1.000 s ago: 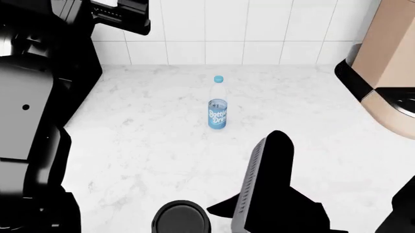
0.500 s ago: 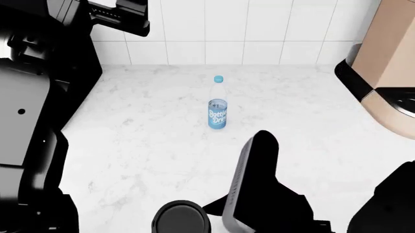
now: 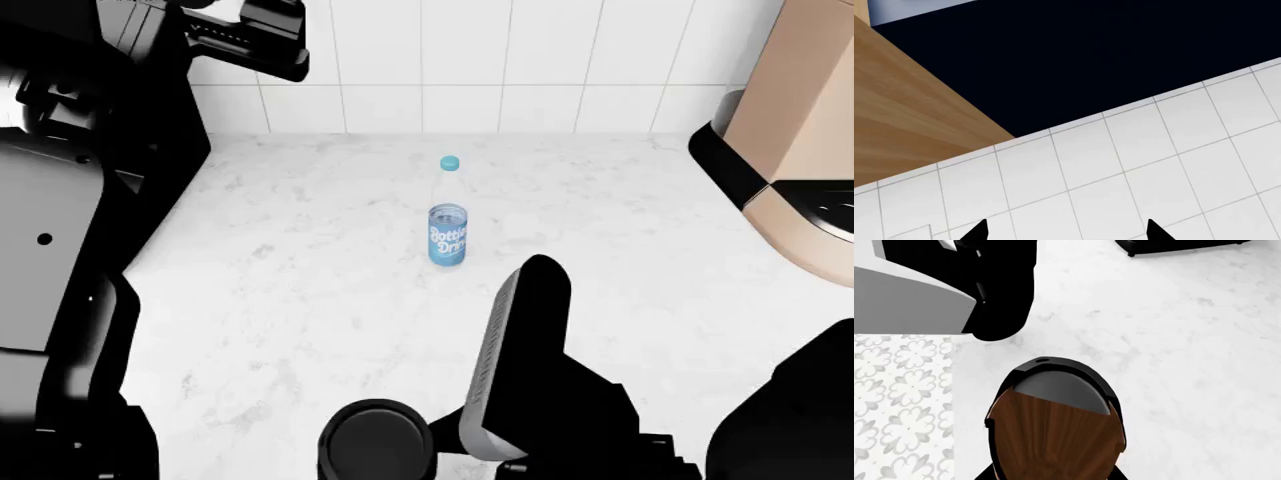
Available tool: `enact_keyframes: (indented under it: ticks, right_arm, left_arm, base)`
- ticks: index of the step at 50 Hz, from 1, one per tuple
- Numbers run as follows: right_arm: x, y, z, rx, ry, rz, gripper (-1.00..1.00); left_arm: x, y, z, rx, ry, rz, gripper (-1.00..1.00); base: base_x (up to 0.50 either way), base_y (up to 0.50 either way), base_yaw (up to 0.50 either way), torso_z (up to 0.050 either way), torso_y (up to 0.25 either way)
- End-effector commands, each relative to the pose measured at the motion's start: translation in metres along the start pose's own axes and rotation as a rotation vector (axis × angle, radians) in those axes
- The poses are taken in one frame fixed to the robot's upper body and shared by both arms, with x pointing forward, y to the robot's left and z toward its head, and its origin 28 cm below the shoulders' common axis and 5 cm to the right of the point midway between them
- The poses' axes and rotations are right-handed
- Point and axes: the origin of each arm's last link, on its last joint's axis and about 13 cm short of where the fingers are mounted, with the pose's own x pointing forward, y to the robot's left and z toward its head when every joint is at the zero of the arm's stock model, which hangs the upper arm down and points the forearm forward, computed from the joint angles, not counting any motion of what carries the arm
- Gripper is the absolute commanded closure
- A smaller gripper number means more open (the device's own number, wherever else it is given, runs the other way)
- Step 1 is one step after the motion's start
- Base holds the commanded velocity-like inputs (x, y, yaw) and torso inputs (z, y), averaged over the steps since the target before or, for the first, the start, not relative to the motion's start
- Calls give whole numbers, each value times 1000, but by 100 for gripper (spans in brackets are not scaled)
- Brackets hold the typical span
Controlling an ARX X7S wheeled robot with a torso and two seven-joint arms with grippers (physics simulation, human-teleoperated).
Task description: Move the drinks to the dining counter.
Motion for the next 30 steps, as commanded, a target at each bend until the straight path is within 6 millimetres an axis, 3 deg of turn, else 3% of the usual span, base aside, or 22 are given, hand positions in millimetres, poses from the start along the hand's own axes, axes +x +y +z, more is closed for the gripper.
enact_keyframes:
  ticks: [1,6,13,21,28,30]
  right_arm:
    - [-1,-1,-1,-19,-4,-55,100]
    - [-4,0,0,-29,-36,-91,100]
    - [-20,-3,18,-97,-127,-298,100]
    - [-27,-26,36,-99,-235,-561,100]
    - [-33,-42,46,-55,-242,-731,100]
    - [-33,-42,46,-64,-233,-745,100]
  left_arm:
    - [-1,-1,-1,0,1,-2,-100]
    - [-1,-1,-2,2,5,-5,-100]
    - [1,-1,-1,7,8,-11,-100]
    - [7,-4,-2,14,40,-53,-100]
    - [16,-4,-11,-108,122,-213,-100]
    - [13,-4,-17,-247,134,-246,-100]
  base:
    - [0,0,0,0,0]
    - [0,0,0,0,0]
    - [0,0,0,0,0]
    - [0,0,0,0,0]
    - [0,0,0,0,0]
    - [0,0,0,0,0]
